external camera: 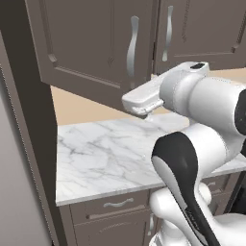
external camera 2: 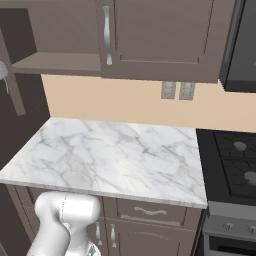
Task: Open the cabinet directly in front. Then move the liquor and the mug to the dining counter with the candle on it.
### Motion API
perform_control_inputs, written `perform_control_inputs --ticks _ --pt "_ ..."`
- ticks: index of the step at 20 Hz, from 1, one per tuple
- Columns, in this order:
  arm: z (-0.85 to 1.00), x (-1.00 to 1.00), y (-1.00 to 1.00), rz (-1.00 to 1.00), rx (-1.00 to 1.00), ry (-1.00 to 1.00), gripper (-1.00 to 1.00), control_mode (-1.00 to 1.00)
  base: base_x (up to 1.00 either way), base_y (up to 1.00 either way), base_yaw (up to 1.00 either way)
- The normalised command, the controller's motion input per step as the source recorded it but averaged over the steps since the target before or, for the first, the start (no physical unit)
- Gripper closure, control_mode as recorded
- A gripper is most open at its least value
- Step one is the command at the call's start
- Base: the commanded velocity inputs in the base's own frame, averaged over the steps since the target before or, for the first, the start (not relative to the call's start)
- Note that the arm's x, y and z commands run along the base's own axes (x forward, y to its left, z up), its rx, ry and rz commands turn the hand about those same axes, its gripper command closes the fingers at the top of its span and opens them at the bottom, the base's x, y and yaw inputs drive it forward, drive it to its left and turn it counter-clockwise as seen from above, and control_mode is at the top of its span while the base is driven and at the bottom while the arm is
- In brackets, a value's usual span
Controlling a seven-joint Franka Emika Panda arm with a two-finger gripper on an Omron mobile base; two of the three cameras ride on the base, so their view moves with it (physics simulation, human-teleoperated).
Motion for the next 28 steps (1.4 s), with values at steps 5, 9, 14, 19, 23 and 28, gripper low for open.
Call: perform_control_inputs --ticks 5,9,14,19,23,28 --pt "-0.09 -1.00 -0.41 0.00 0.04 -0.15 -1.00 -1.00 0.00 0.00 0.00" --pt "0.00 -0.82 -0.49 0.00 0.09 -0.05 -1.00 -1.00 0.00 0.00 0.00" --pt "0.00 -0.22 -0.56 0.00 0.14 0.06 -1.00 -1.00 0.00 0.00 0.00" --pt "0.00 0.17 -0.56 0.05 0.14 0.16 -1.00 -1.00 0.00 0.00 0.00" --pt "0.00 0.35 -0.45 0.16 0.08 0.19 -1.00 -1.00 0.00 0.00 0.00" --pt "0.00 0.23 -0.29 0.20 0.05 0.17 -1.00 -1.00 0.00 0.00 0.00"
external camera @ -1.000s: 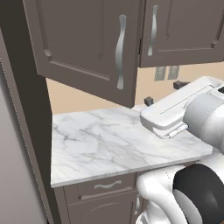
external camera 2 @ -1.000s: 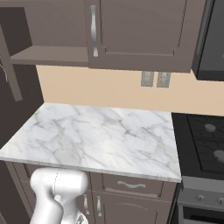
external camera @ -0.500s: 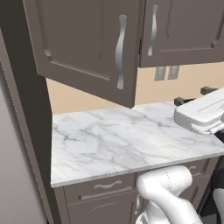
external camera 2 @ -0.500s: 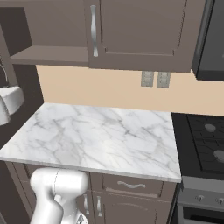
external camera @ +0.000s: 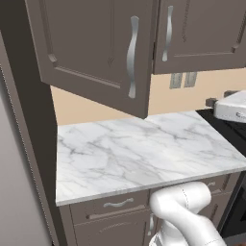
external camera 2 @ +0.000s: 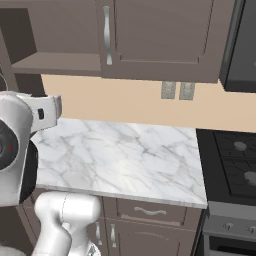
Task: Open the cabinet directly in front. Then move the liquor and the mug to the dining counter with the candle on it.
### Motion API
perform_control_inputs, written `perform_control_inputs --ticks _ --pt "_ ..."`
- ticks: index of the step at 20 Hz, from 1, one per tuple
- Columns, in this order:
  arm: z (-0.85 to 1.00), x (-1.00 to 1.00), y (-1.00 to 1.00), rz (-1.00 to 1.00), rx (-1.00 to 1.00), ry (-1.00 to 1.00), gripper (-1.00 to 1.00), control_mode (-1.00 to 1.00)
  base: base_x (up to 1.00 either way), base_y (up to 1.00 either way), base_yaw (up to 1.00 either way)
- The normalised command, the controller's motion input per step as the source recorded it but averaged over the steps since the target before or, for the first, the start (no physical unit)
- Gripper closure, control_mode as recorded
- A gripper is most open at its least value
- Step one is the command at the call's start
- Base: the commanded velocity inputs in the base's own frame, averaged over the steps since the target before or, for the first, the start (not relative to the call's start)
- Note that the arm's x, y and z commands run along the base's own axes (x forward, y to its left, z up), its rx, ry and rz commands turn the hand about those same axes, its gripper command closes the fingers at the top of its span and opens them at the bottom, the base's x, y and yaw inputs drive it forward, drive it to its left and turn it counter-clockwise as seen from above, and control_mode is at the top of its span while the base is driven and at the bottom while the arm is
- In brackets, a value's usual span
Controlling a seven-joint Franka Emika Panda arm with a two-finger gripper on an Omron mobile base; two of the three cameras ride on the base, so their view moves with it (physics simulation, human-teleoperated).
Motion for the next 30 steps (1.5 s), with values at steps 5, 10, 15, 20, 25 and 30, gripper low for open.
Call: perform_control_inputs --ticks 5,10,15,20,25,30 --pt "0.00 0.41 -0.17 0.18 0.05 0.17 -1.00 -1.00 0.00 0.00 0.00" --pt "-0.10 0.53 -0.17 0.11 0.26 0.13 -1.00 -1.00 0.00 0.00 0.00" --pt "-0.22 0.45 -0.03 0.06 0.30 0.10 -1.00 -1.00 0.00 0.00 0.00" --pt "-0.30 0.44 0.00 0.01 0.27 0.06 -1.00 -1.00 0.00 0.00 0.00" --pt "-0.21 0.51 0.13 0.00 0.15 0.13 -1.00 -1.00 0.00 0.00 0.00" --pt "-0.05 0.40 0.32 0.00 0.03 0.17 -1.00 -1.00 0.00 0.00 0.00"
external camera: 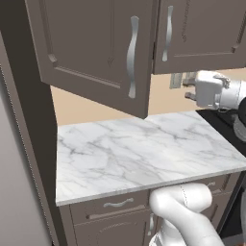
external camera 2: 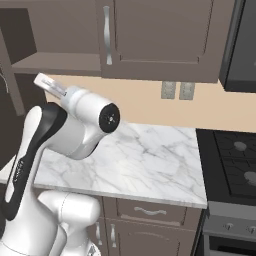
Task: Open the cabinet directly in front. Then move the liquor and the mug to the dining counter with the candle on it.
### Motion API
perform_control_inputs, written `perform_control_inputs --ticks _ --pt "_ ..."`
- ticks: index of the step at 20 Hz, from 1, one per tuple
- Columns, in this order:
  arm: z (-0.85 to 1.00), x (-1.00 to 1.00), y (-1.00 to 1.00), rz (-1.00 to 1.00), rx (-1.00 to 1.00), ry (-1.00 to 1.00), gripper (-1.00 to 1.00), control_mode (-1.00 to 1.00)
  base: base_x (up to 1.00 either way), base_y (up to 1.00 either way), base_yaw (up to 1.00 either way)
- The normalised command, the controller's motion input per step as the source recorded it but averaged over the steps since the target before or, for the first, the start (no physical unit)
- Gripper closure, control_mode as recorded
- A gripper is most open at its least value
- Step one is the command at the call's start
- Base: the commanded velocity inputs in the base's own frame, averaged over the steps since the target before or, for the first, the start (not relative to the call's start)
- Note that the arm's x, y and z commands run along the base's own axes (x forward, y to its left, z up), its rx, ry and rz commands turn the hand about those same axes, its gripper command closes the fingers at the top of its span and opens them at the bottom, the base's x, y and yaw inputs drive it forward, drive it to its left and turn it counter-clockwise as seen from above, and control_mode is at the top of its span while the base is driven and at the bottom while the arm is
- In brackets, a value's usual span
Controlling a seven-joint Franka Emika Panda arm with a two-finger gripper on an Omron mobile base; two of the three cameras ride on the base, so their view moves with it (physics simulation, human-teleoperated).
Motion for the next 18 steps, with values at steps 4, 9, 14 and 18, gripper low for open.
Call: perform_control_inputs --ticks 4,9,14,18 --pt "0.00 0.28 0.32 0.00 0.00 0.25 -1.00 -1.00 0.00 0.00 0.00" --pt "0.00 0.24 0.26 0.00 0.00 0.28 -1.00 -1.00 0.00 0.00 0.00" --pt "0.00 0.11 0.30 0.01 0.00 0.24 -1.00 -1.00 0.00 0.00 0.00" --pt "0.00 0.00 0.34 0.01 0.05 0.18 -1.00 -1.00 0.00 0.00 0.00"
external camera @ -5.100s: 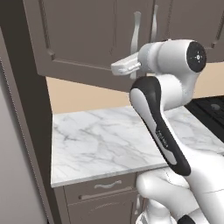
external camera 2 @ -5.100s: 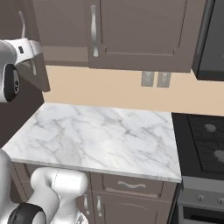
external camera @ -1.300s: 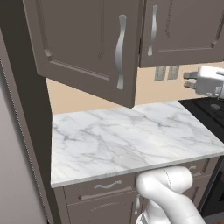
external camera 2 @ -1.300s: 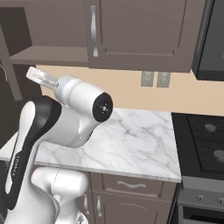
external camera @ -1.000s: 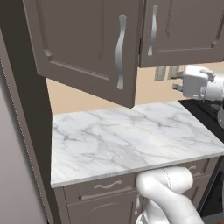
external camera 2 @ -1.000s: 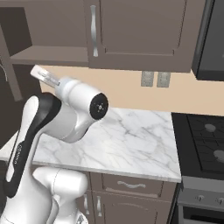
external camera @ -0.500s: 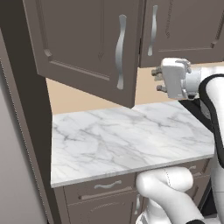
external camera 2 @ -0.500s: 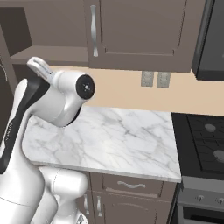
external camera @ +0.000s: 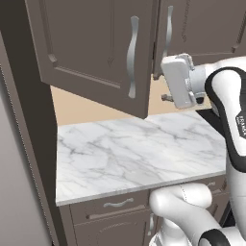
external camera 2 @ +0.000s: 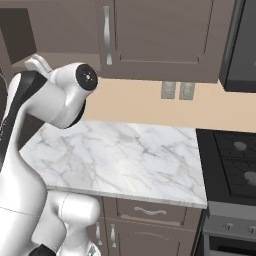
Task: Open the cabinet directly in front. Then move the liquor and the mug to the dining counter with the candle on it.
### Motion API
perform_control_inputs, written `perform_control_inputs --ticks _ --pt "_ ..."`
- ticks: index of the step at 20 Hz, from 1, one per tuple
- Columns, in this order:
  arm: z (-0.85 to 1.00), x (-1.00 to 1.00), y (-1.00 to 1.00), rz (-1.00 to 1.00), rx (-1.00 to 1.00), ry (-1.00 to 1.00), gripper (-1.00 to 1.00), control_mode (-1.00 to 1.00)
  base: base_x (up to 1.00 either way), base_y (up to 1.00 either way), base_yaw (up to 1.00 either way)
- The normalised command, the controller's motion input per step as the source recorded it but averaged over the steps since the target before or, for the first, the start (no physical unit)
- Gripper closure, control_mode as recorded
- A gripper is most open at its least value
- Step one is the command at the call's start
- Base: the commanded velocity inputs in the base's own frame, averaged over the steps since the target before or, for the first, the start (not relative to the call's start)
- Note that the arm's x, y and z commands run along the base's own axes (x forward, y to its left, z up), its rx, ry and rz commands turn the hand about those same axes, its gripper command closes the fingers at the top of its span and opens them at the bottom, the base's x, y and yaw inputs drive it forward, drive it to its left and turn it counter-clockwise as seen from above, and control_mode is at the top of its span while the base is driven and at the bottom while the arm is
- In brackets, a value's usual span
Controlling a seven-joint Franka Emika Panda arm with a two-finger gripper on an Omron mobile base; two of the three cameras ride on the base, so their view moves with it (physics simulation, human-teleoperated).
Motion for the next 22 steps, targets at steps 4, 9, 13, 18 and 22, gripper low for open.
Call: perform_control_inputs --ticks 4,9,13,18,22 --pt "0.00 0.00 0.39 0.03 0.11 0.14 -1.00 -1.00 0.00 0.00 0.00" --pt "-0.04 0.00 0.37 0.05 0.17 0.10 -1.00 -1.00 0.00 0.00 0.00" --pt "-0.05 0.00 0.32 0.07 0.21 0.12 -1.00 -1.00 0.00 0.00 0.00" --pt "-0.02 0.00 0.25 0.07 0.19 0.15 -1.00 -1.00 0.00 0.00 0.00" --pt "0.00 -0.01 0.34 0.05 0.13 0.15 -1.00 -1.00 0.00 0.00 0.00"
